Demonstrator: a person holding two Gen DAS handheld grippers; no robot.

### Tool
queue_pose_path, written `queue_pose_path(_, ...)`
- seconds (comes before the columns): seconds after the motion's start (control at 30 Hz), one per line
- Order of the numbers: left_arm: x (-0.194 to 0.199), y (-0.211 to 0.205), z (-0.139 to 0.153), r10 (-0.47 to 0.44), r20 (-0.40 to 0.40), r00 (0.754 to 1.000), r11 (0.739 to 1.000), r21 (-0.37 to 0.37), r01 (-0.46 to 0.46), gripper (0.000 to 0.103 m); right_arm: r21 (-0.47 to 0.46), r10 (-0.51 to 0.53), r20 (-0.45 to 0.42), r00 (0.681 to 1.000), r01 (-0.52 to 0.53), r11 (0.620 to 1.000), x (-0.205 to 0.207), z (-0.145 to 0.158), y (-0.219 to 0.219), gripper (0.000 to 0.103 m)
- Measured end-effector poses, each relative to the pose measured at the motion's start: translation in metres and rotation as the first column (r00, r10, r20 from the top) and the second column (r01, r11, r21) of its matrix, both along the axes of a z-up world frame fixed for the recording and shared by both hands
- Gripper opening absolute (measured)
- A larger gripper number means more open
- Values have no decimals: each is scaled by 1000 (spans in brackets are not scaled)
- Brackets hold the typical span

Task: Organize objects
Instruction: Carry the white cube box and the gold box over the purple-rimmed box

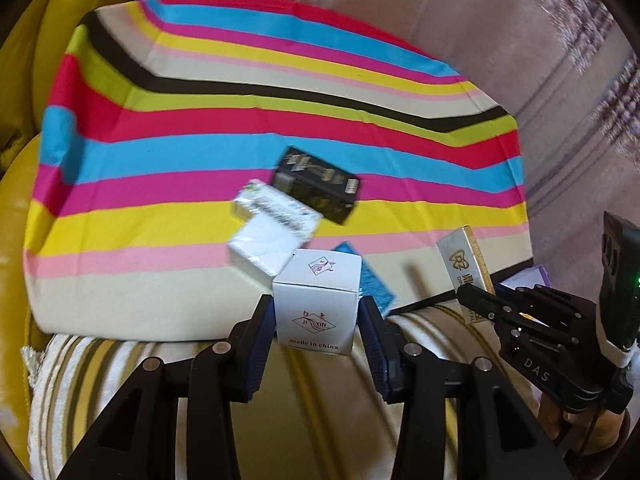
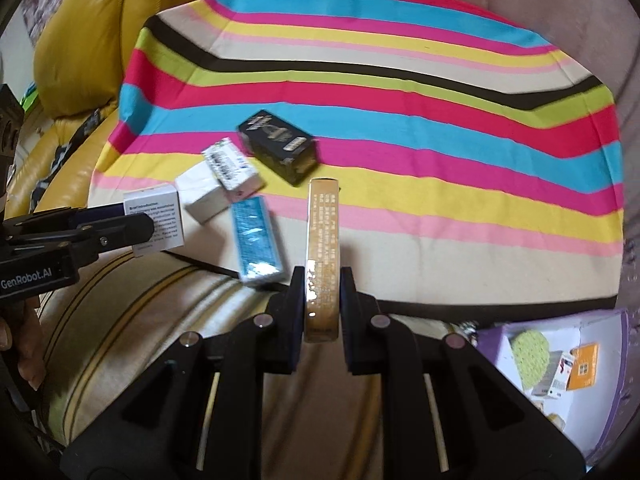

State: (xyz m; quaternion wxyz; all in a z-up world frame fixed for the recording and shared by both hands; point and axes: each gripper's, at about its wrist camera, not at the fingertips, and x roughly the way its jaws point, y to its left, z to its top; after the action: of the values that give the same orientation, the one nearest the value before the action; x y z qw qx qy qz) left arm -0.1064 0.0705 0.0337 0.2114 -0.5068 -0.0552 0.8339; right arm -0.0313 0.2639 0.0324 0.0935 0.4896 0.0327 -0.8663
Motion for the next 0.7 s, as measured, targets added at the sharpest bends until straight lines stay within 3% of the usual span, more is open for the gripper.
queue_pose_path(0.33, 5, 81, 14, -153, -28, 988, 988, -11, 153, 44, -23, -135, -11, 991, 134, 991, 15, 4, 71, 19)
queue_pose_path(0.7, 23, 180, 14, -360, -24, 933, 933, -5, 360, 44, -9, -337, 0, 942, 337, 942, 36, -1, 172, 19)
